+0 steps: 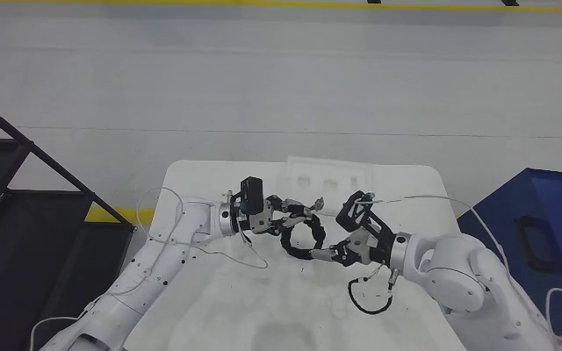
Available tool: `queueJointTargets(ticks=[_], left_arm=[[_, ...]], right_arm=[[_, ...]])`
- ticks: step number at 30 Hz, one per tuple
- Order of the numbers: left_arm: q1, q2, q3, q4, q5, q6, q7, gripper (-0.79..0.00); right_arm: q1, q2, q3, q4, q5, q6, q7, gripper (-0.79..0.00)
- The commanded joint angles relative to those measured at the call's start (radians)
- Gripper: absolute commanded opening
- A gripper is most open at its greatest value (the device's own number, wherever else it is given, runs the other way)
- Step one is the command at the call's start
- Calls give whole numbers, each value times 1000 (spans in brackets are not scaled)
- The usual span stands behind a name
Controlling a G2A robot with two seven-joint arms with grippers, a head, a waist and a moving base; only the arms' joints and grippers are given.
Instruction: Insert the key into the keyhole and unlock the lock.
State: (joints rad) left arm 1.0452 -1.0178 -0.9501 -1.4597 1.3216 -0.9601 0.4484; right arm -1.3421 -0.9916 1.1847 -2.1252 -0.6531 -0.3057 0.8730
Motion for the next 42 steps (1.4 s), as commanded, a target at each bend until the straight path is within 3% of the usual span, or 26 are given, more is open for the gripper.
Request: queueJointTargets(ticks=[1,8,13,21,31,42], left_arm=[[-5,-1,0,1,-7,-8,-12,-785],[1,-4,-10,-4,-18,34,-65,-785],[8,-6,-13,-7,-28,41,-88,-785],[4,-16,6,-2,-31,40,-104,-785],[-5,-23,16,-7,1,37,-108,-785],[-1,-27,16,-4,38,41,-80,-785]], right_arm=[[0,0,0,-2,-1,-1,0,0],[-2,0,1,-2,-6,2,-11,0],[8,5,12,-36,-90,-153,-85,0],[-4,15,31,-76,-237,-266,-136,0],[24,11,-44,-86,-360,-300,-142,0],[48,10,-67,-84,-365,-303,-111,0]])
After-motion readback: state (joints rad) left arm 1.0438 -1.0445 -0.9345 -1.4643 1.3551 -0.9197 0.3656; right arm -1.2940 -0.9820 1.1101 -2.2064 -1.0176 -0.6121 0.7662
